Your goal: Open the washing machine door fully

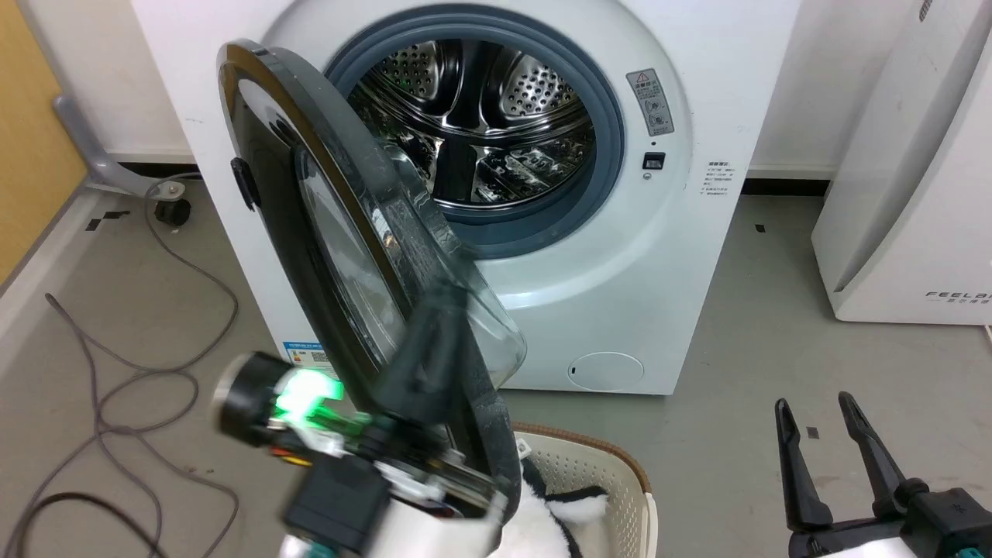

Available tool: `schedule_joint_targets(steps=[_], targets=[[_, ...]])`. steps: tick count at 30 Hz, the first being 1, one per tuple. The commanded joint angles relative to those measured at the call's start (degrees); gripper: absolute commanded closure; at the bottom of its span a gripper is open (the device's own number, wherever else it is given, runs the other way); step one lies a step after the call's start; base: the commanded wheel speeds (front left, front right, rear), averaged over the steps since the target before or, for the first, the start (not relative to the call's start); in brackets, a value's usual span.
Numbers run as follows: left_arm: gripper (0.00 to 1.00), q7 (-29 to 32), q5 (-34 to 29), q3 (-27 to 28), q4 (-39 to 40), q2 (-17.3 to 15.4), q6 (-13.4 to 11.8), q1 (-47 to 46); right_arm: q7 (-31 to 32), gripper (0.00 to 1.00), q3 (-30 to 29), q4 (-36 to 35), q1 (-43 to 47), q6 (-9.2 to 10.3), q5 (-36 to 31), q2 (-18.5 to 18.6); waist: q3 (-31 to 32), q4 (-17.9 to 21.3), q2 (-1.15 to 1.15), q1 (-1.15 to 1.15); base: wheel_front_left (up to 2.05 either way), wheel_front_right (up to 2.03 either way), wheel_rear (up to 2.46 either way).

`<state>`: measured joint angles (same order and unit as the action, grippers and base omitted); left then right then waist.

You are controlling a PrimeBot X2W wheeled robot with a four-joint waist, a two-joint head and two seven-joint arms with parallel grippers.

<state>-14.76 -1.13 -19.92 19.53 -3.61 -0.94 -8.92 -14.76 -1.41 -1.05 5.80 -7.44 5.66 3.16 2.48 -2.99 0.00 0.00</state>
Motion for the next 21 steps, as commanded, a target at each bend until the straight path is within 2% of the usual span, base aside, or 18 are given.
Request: schedule_joint_targets(steps=[1, 9, 16, 21], targets=[[1.0, -0.2, -0.5, -1.7, 0.0, 0.0, 0.7, -0.8, -0.2, 0.0, 0.0, -0.5, 1.1, -0.05, 0.6, -0.3, 0.1, 0.0, 0.0, 0.0, 0.0, 0.0, 0.0], [1.0, -0.2, -0.8, -12.0, -2.1, 0.2, 3.7, -0.1, -0.2, 0.0, 0.0, -0.6, 1.4, -0.05, 0.5, -0.3, 0.2, -0.3, 0.0, 0.0, 0.0, 0.0, 0.0], [1.0, -0.2, -0.1, -18.0, -5.3, 0.2, 4.7, 1.4, -0.2, 0.0, -0.1, -0.9, 1.4, -0.05, 0.5, -0.3, 0.0, -0.8, 0.0, 0.0, 0.0, 0.0, 0.0], [1.0, -0.2, 0.1, -20.2, -9.6, 0.0, 4.6, 2.6, -0.2, 0.0, -0.1, -0.8, 1.2, -0.05, 0.5, -0.3, -0.3, -1.0, 0.0, 0.0, 0.0, 0.0, 0.0]])
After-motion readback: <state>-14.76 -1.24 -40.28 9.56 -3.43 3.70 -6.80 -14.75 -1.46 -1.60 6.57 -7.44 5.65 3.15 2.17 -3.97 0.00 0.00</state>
